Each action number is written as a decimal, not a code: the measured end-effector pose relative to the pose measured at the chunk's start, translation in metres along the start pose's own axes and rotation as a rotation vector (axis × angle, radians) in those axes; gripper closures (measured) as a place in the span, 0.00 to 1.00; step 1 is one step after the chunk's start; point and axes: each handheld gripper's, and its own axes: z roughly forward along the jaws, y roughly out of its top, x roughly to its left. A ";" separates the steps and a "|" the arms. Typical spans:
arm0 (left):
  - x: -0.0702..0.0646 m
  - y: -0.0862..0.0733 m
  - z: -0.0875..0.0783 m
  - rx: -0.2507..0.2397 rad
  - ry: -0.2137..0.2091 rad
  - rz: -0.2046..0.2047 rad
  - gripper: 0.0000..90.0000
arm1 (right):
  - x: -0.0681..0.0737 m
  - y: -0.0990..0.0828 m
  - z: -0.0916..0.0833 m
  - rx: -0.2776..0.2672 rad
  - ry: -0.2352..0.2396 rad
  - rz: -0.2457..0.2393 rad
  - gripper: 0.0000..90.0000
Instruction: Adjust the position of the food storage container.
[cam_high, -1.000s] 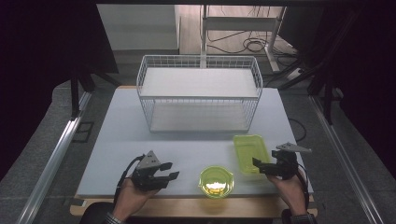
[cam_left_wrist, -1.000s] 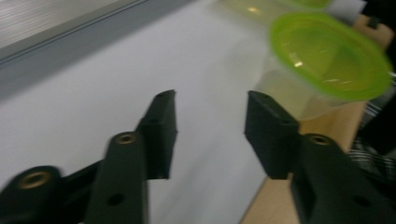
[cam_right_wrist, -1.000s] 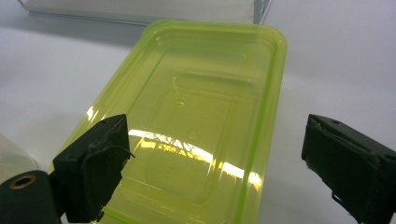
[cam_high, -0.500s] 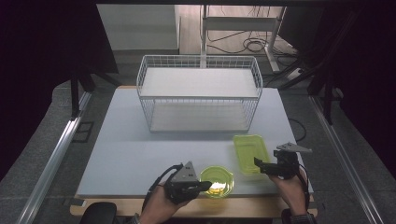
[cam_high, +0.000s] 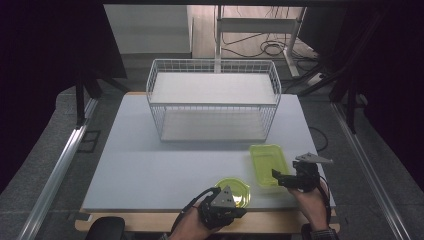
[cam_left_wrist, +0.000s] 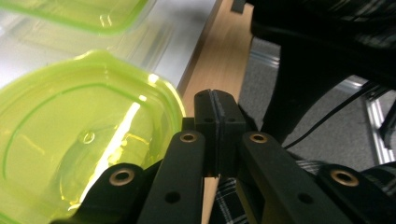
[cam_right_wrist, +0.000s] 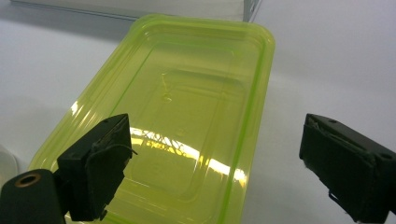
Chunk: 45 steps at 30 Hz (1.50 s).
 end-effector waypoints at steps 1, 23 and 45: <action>0.002 -0.001 0.001 -0.005 -0.006 -0.009 1.00 | 0.000 0.000 0.000 -0.002 0.000 0.000 0.10; 0.045 0.017 -0.009 -0.021 0.092 -0.064 1.00 | -0.001 0.000 0.000 -0.013 -0.006 0.005 0.10; 0.089 0.028 0.005 0.069 0.215 -0.092 1.00 | -0.001 -0.001 0.001 -0.013 -0.002 0.005 0.11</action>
